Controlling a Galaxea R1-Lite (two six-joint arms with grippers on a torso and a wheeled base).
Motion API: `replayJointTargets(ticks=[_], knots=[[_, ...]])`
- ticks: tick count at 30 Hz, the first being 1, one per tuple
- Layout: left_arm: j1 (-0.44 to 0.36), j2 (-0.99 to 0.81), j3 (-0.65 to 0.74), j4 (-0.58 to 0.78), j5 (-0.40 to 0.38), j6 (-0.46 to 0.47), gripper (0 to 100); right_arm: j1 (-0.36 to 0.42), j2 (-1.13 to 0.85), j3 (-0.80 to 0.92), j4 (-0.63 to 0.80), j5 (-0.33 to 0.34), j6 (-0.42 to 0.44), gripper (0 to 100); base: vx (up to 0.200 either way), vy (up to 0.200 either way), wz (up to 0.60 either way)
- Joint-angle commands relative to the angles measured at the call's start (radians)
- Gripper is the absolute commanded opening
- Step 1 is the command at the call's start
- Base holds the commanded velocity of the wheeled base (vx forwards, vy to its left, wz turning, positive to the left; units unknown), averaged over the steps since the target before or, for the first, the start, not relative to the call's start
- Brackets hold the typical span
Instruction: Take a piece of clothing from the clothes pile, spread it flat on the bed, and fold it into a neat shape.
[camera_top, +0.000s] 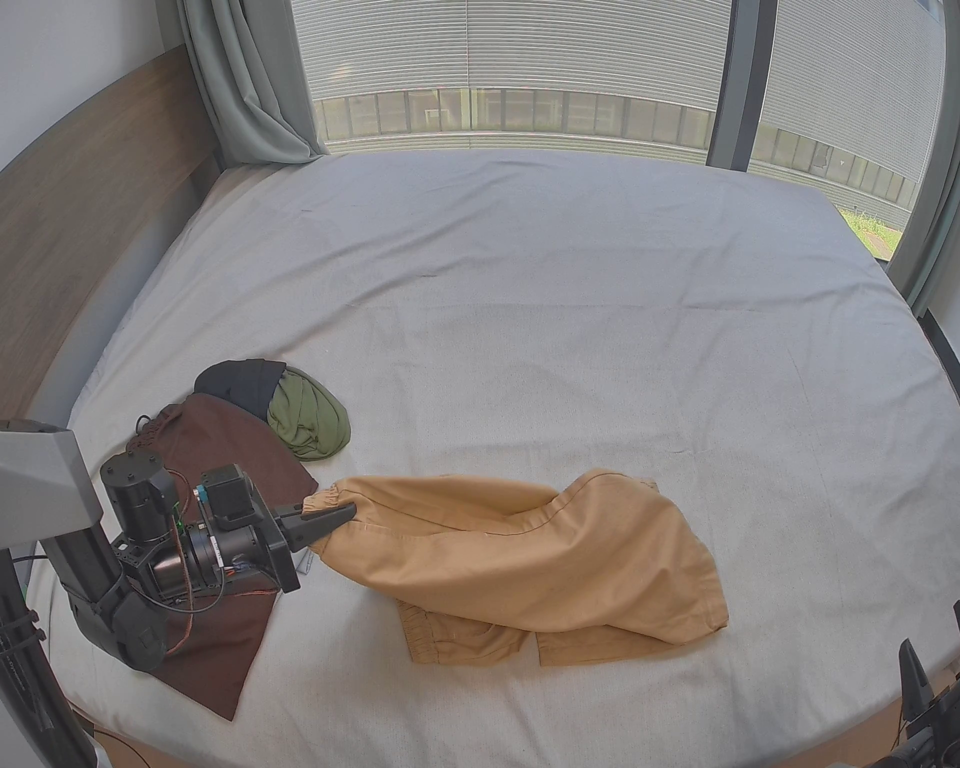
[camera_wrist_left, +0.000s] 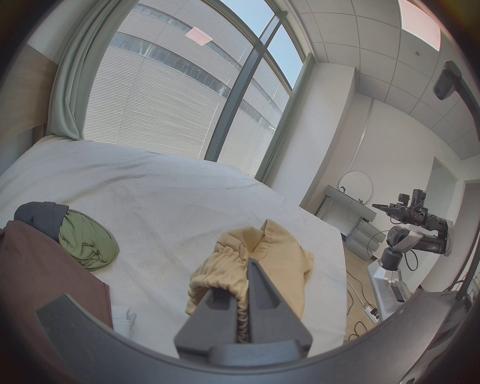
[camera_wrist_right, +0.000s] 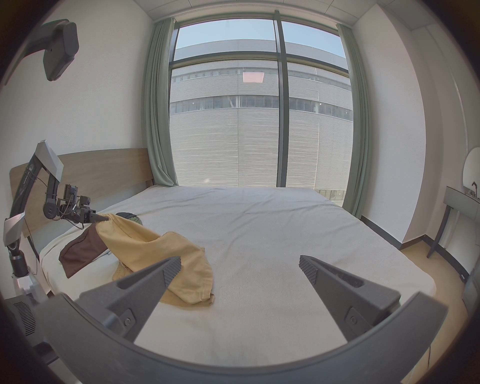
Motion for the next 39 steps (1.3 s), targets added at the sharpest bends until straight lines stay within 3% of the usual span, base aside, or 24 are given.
replayJointTargets(ticks=[1, 5, 27, 34, 39], knots=[[-0.017, 0.013, -0.001, 0.0, 0.006, -0.002, 0, -0.004, 0.005, -0.099, -0.049, 0.001, -0.006, 100, 0.0, 0.0, 0.0], [-0.022, 0.008, 0.003, 0.0, 0.008, -0.002, 0, 0.005, 0.111, -0.202, -0.046, 0.001, -0.002, 100, 0.0, 0.0, 0.0], [-0.02, 0.005, 0.004, 0.0, 0.006, -0.002, 0, 0.001, 0.423, -0.265, -0.014, 0.03, 0.063, 100, 0.0, 0.0, 0.0], [-0.019, 0.005, 0.004, 0.0, 0.006, -0.002, 0, 0.001, 0.602, -0.301, -0.023, 0.133, 0.104, 100, 0.0, 0.0, 0.0], [-0.017, 0.003, 0.003, 0.0, 0.006, -0.002, 0, 0.004, 0.696, -0.324, -0.026, 0.15, 0.101, 100, 0.0, 0.0, 0.0]])
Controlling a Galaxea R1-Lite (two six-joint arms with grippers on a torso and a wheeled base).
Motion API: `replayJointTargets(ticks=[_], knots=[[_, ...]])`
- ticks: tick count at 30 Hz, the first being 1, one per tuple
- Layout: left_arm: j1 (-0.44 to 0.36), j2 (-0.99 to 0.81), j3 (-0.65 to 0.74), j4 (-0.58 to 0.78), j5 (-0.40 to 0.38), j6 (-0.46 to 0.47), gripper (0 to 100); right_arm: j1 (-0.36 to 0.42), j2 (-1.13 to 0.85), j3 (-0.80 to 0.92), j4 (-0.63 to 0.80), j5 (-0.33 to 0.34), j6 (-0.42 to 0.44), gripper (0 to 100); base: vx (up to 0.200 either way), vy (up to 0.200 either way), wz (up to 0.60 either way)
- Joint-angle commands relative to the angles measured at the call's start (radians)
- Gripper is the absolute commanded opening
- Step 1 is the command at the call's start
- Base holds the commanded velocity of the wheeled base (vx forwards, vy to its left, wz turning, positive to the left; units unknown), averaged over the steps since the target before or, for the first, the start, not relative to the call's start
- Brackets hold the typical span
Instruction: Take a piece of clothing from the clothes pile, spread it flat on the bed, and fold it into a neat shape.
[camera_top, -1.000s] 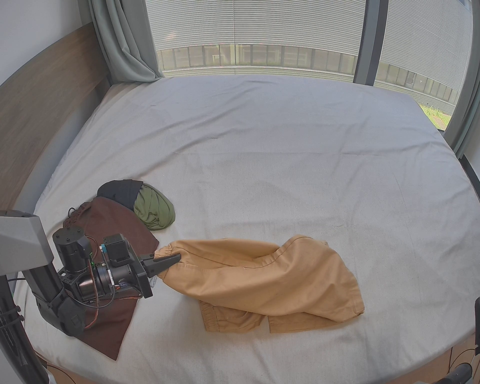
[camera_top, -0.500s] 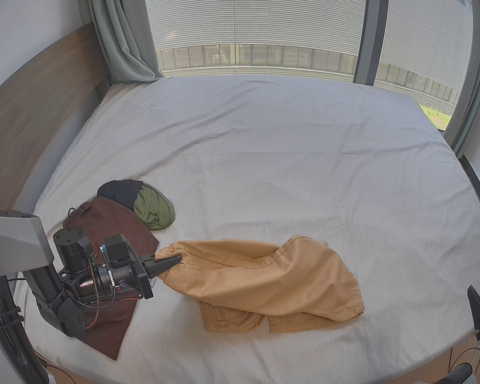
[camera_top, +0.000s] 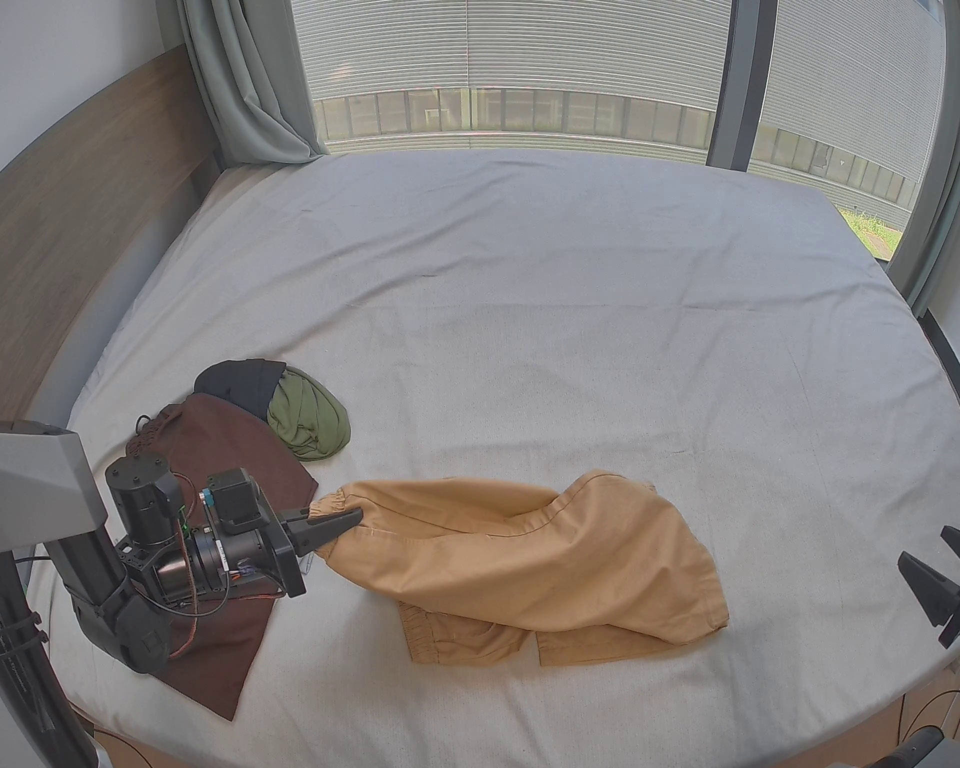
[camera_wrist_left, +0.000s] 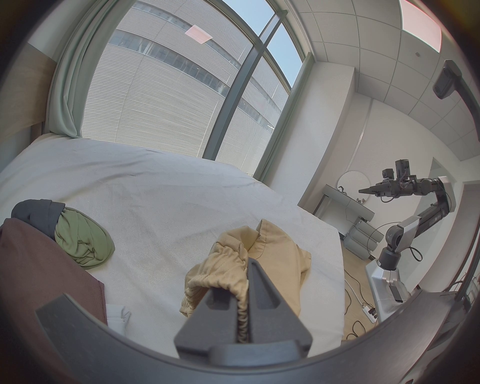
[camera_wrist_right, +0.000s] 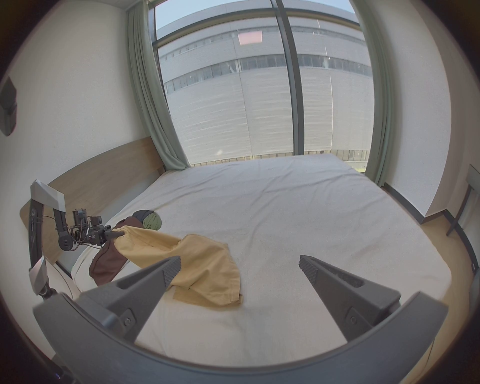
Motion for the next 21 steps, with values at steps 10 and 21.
replayJointTargets(ticks=[10, 21], knots=[[0.002, 0.001, -0.002, -0.001, 0.0, -0.001, 0, 0.004, 0.278, -0.042, -0.085, 0.071, -0.042, 100, 0.0, 0.0, 0.0], [0.005, -0.003, -0.001, -0.001, 0.0, 0.001, 0, 0.002, 0.497, -0.119, -0.097, 0.206, -0.093, 100, 0.0, 0.0, 0.0]])
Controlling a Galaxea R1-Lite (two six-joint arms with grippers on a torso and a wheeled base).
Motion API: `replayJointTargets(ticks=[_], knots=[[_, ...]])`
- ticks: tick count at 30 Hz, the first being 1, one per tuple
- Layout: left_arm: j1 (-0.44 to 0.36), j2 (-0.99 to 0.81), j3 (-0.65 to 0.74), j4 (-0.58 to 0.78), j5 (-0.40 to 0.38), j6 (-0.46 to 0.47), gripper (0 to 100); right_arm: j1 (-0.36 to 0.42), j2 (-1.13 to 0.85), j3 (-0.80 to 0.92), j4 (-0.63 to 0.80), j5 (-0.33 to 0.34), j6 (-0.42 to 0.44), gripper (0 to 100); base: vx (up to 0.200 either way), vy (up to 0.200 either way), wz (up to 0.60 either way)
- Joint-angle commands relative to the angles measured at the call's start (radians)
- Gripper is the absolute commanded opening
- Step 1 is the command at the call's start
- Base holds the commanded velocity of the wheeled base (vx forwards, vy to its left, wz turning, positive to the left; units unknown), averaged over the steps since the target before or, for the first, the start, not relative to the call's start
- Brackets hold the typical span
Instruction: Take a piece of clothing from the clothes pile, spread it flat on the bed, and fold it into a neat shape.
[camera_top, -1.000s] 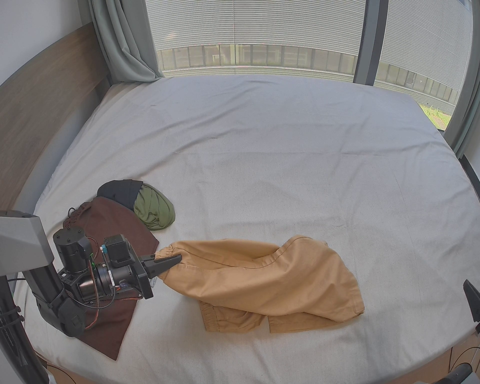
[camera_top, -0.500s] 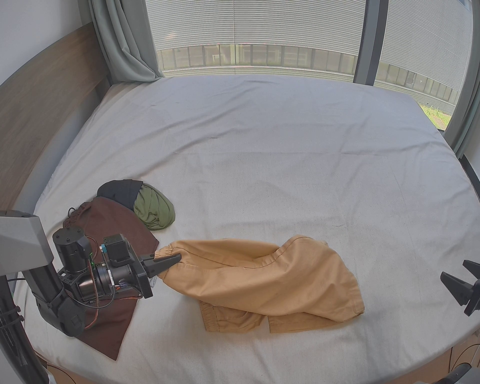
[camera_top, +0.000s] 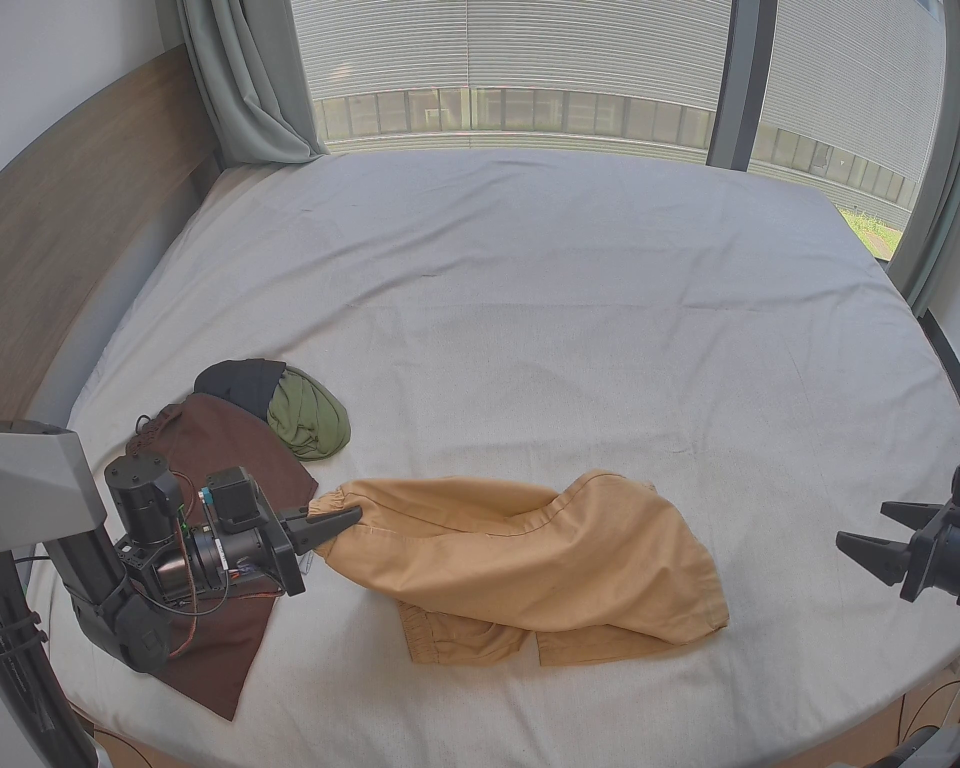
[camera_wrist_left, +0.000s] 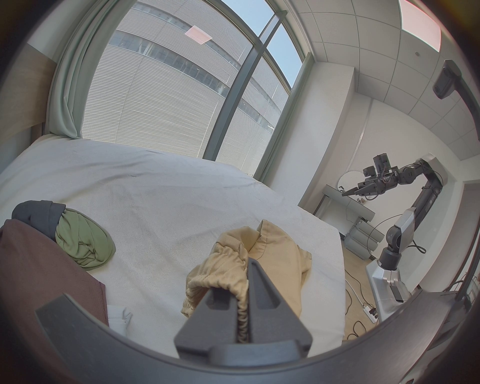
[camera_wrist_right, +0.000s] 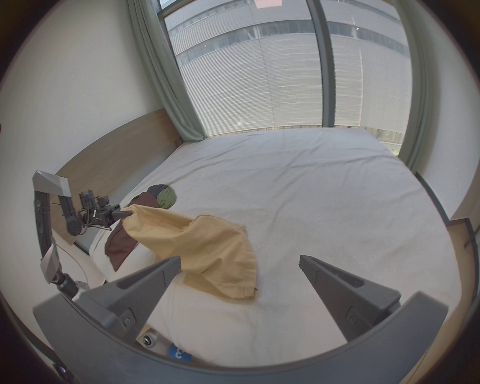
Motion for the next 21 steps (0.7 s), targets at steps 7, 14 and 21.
replayJointTargets(ticks=[7, 14, 21], knots=[[0.002, -0.002, 0.002, 0.0, 0.0, 0.001, 0, 0.009, 0.23, -0.03, -0.12, 0.068, -0.006, 100, 0.0, 0.0, 0.0], [0.002, 0.004, 0.003, 0.0, 0.0, 0.001, 0, 0.04, 0.357, -0.015, -0.235, 0.102, 0.017, 100, 0.0, 0.0, 0.0], [0.007, 0.004, -0.001, 0.0, 0.0, 0.001, 0, 0.018, 0.481, 0.031, -0.359, 0.169, 0.051, 100, 0.0, 0.0, 0.0]])
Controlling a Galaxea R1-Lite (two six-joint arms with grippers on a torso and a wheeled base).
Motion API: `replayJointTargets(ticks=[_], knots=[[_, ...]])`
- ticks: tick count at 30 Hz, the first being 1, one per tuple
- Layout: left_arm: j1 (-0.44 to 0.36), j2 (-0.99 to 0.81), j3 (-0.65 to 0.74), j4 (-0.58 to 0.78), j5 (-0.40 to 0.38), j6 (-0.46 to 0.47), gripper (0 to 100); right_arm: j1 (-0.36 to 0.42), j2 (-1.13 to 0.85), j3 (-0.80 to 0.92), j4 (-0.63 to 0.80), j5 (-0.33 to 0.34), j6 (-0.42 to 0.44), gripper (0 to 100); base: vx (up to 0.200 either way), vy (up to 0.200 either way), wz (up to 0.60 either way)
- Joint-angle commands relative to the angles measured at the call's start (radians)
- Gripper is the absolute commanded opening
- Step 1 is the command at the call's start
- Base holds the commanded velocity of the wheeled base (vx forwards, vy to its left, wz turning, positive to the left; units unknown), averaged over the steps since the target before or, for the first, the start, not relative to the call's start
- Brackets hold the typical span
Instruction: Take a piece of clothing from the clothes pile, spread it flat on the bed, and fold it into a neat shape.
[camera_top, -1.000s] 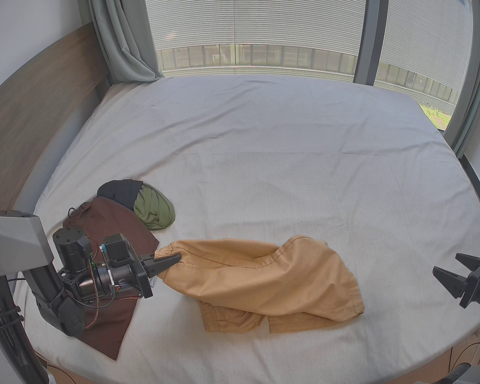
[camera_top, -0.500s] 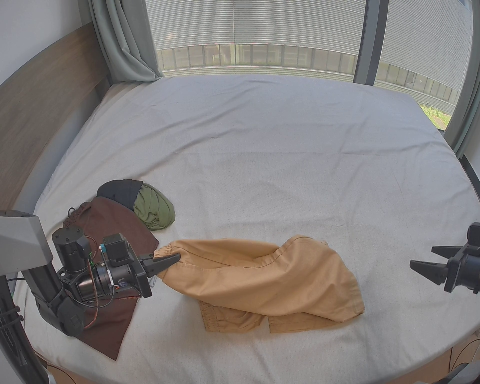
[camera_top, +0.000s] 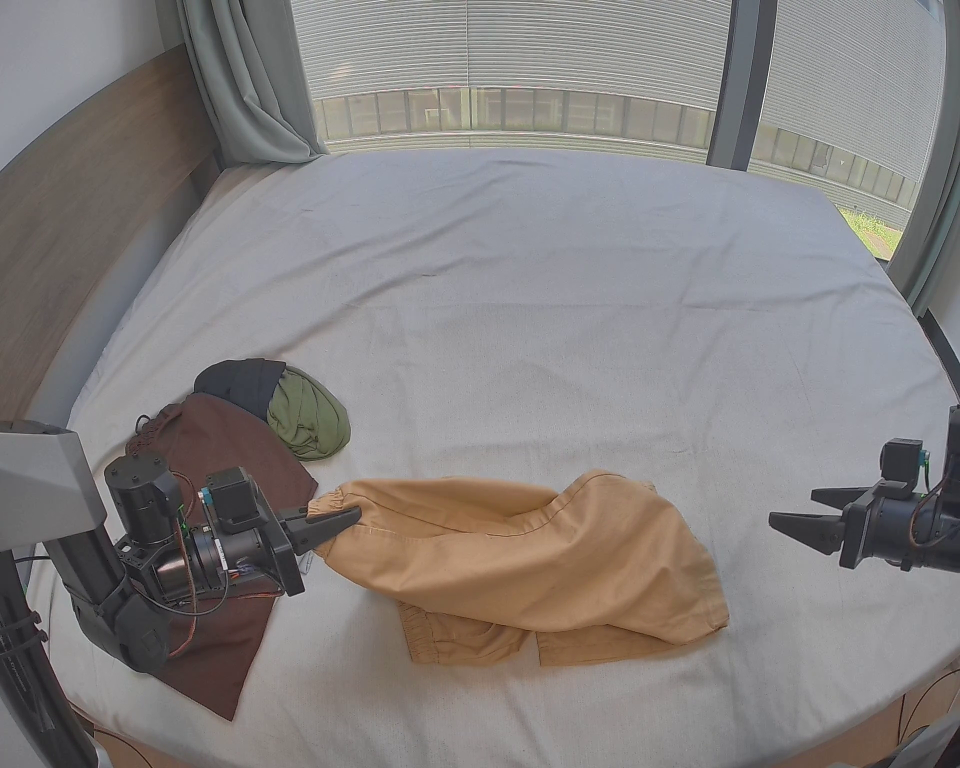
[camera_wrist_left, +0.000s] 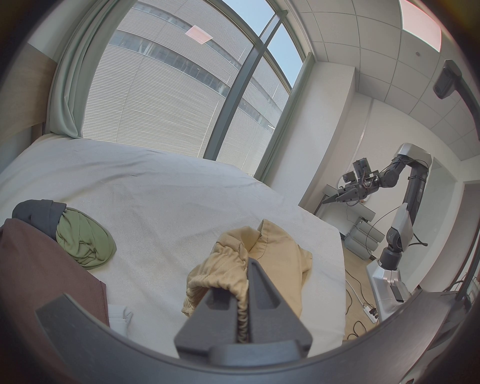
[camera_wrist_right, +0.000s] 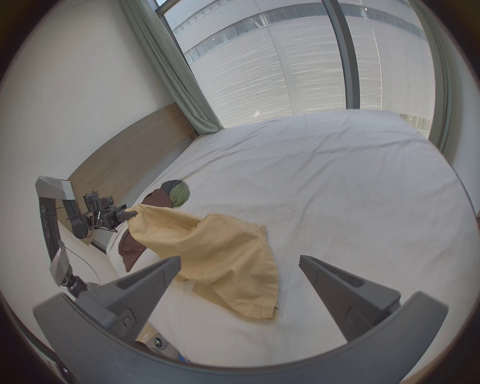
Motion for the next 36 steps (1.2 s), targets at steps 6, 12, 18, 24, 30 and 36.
replayJointTargets(ticks=[6, 12, 18, 24, 30, 36], knots=[[0.0, -0.001, 0.001, 0.0, 0.005, 0.001, 0, -0.028, 0.233, 0.036, -0.157, 0.115, 0.115, 100, 0.0, 0.0, 0.0], [0.003, 0.003, 0.0, 0.0, 0.005, 0.001, 0, -0.024, 0.324, 0.039, -0.337, 0.124, 0.25, 100, 0.0, 0.0, 0.0], [0.0, 0.005, 0.0, 0.0, 0.005, 0.001, 0, -0.027, 0.413, 0.025, -0.387, 0.124, 0.265, 100, 0.0, 0.0, 0.0], [-0.003, 0.005, -0.004, 0.0, 0.005, 0.001, 0, -0.018, 0.545, 0.022, -0.51, 0.121, 0.293, 100, 0.0, 0.0, 0.0], [-0.006, 0.006, -0.004, 0.0, 0.005, 0.001, 0, -0.018, 0.609, 0.022, -0.596, 0.121, 0.36, 100, 0.0, 0.0, 0.0], [-0.006, 0.008, -0.004, 0.0, 0.005, 0.001, 0, -0.018, 0.689, 0.019, -0.667, 0.121, 0.39, 100, 0.0, 0.0, 0.0]])
